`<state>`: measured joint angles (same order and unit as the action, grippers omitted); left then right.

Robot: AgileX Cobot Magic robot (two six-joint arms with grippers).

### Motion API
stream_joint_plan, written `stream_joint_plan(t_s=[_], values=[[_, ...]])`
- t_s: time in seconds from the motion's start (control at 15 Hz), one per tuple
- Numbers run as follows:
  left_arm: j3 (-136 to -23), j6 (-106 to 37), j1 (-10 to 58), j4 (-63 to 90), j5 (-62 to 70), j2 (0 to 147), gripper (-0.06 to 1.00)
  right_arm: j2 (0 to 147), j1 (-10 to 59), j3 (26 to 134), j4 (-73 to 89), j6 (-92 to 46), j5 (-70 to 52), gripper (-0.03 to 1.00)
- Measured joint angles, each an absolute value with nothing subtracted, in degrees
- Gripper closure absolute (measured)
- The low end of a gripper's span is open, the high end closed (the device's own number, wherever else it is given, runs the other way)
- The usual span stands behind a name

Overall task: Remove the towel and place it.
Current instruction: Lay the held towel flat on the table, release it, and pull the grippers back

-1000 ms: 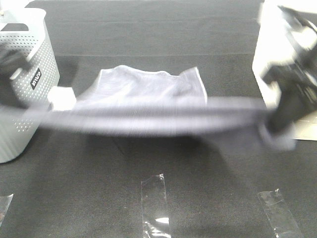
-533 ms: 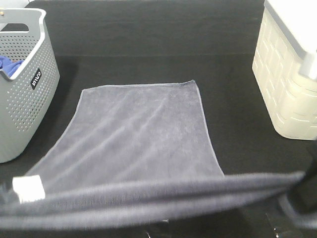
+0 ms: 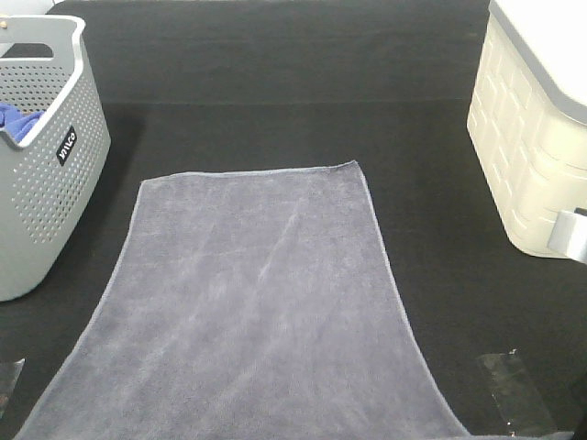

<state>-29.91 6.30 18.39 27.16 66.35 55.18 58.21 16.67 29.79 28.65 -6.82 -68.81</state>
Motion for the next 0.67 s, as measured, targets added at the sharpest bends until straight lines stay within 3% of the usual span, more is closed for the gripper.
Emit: stream_joint_plan(t_s=[0.2, 0.33, 0.53, 0.67], values=[[-29.9, 6.1, 18.4, 27.0, 66.5, 55.2, 0.93, 58.2, 16.7, 29.7, 28.5, -6.8, -68.8, 0.97], [-29.6, 6.1, 18.3, 22.3, 67.5, 55.2, 0.79, 58.2, 16.4, 29.7, 24.8, -6.7, -68.8, 0.88], [-29.6, 4.4, 17.9, 19.7, 69.1, 55.2, 0.44, 58.2, 16.0, 29.6, 20.1, -5.9, -69.1, 0.46], [-29.6, 1.9, 17.9, 22.2, 69.2, 55.2, 0.33, 58.2, 16.0, 29.5, 19.9, -5.9, -69.3, 0.26]])
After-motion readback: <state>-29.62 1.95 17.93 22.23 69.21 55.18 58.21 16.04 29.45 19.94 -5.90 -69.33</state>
